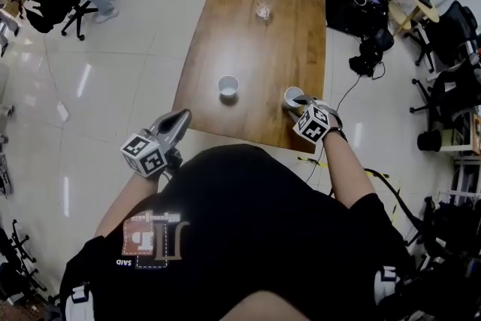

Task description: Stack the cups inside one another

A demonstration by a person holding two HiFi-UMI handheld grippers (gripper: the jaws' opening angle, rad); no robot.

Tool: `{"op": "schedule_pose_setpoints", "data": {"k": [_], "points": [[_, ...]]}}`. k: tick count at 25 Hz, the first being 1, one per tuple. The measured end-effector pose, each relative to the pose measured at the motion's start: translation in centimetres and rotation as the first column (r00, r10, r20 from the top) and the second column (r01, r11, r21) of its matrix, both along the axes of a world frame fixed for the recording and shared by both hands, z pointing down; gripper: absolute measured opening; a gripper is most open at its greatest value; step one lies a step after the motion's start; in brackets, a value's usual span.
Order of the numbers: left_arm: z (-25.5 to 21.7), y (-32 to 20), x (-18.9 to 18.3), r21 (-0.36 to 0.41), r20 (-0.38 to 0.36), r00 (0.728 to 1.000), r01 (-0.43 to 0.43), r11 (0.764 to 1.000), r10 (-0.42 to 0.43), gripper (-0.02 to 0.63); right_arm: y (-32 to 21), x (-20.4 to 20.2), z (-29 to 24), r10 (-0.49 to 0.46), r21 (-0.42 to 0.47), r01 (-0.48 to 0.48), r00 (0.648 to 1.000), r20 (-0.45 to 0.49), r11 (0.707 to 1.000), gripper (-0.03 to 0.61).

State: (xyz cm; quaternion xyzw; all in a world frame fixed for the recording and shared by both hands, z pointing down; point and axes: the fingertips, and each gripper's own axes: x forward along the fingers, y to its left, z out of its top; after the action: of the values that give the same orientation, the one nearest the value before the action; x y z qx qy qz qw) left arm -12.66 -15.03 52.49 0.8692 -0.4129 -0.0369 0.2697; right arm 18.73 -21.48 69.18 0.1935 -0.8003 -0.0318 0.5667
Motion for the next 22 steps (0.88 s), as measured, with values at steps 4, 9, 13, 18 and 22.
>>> {"op": "schedule_pose_setpoints", "data": {"k": [4,9,13,18,22], "points": [[0.7,0.9,-2.0,-0.022,0.007,0.999,0.046,0.999,-0.046,0.002,-0.2,0.0,1.5,-0.019,-0.018,0.018,0.999,-0.047,1.000,0.139],[1.0,1.6,-3.3,-0.032,0.000,0.997,0.072,0.997,-0.072,0.002,-0.2,-0.1,3.0,-0.063,-0.022,0.061,0.991,-0.117,0.998,0.093],[1.1,1.7,-3.6,-0.032,-0.003,0.997,0.076,0.997,-0.076,0.002,-0.5,-0.1,2.6,-0.057,-0.032,0.054,0.992,-0.108,0.998,0.034],[1.3,1.6,-4.0,-0.031,-0.019,0.997,0.081,0.996,-0.081,0.002,-1.6,-1.8,-1.3,-0.040,-0.014,0.039,0.999,-0.029,0.999,0.032],[1.2,1.3,-4.0,-0.020,-0.034,0.996,0.080,0.997,-0.081,0.002,-3.3,-5.0,-6.6,-0.082,0.036,0.081,0.996,0.024,0.996,0.032]]}}
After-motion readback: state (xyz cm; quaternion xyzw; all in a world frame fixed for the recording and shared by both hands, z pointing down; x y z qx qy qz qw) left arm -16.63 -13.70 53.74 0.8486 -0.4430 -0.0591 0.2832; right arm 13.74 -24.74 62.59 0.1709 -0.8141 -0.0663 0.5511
